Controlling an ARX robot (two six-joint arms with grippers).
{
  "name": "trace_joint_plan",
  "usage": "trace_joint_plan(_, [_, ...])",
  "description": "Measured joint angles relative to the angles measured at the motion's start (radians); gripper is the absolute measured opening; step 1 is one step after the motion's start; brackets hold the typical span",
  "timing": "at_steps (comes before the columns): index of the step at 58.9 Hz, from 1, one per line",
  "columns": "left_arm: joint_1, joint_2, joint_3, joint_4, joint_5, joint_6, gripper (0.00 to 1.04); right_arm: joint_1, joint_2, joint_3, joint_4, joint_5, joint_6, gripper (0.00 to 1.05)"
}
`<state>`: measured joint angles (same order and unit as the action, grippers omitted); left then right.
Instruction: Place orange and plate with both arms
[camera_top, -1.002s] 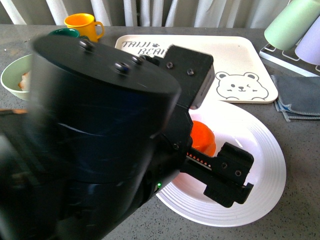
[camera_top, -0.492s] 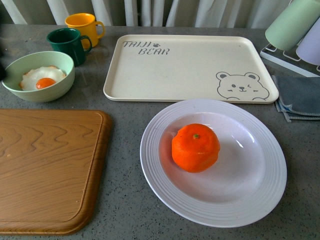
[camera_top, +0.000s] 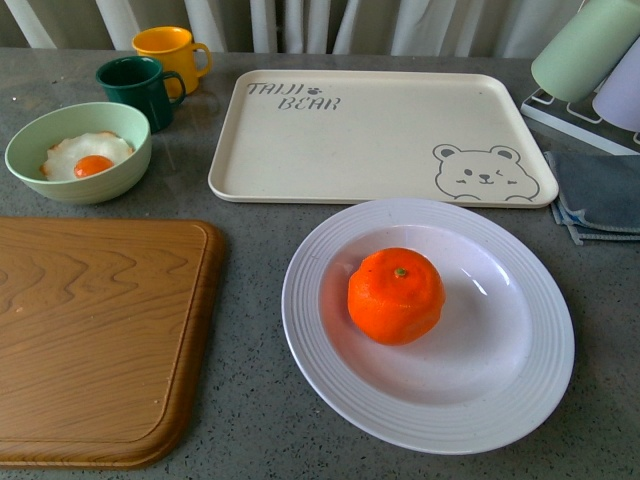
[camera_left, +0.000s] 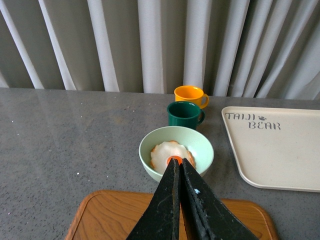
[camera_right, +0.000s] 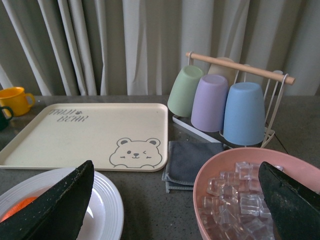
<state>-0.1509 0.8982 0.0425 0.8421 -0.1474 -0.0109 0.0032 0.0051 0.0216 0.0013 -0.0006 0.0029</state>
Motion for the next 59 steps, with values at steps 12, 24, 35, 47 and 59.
trace_joint_plan(12, [0.047, -0.174, -0.025, -0.145, 0.049, 0.000, 0.02, 0.000, 0.000, 0.000, 0.000, 0.000, 0.000, 0.96])
trace_joint_plan(24, [0.145, -0.323, -0.028, -0.279, 0.142, 0.002, 0.02, 0.000, 0.000, 0.000, 0.000, 0.000, 0.000, 0.96])
trace_joint_plan(35, [0.146, -0.447, -0.028, -0.394, 0.146, 0.002, 0.02, 0.000, 0.000, 0.000, 0.000, 0.000, 0.000, 0.96])
trace_joint_plan(47, [0.146, -0.556, -0.028, -0.499, 0.147, 0.002, 0.02, 0.000, 0.000, 0.000, 0.000, 0.000, 0.000, 0.96])
trace_joint_plan(59, [0.146, -0.633, -0.028, -0.576, 0.147, 0.002, 0.02, 0.000, 0.000, 0.000, 0.000, 0.000, 0.000, 0.96])
